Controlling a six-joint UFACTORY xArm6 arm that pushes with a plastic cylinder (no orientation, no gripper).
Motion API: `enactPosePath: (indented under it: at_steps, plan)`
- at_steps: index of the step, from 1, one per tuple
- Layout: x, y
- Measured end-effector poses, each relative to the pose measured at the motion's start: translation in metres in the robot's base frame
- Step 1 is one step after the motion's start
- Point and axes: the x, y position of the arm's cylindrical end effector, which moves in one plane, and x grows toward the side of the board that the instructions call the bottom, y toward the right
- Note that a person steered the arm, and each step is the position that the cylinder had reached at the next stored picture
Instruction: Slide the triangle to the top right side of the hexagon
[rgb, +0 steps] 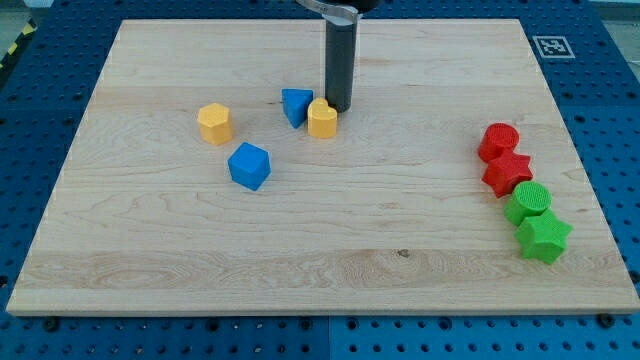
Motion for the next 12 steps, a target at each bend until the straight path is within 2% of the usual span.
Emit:
enactPosePath:
  at_steps: [2, 4, 6, 9, 12]
  plan:
    - [0.016, -0.018]
    - [0.004, -0.033]
    - [0.004, -0.081]
    - [0.022, -0.093]
    - [-0.001, -0.116]
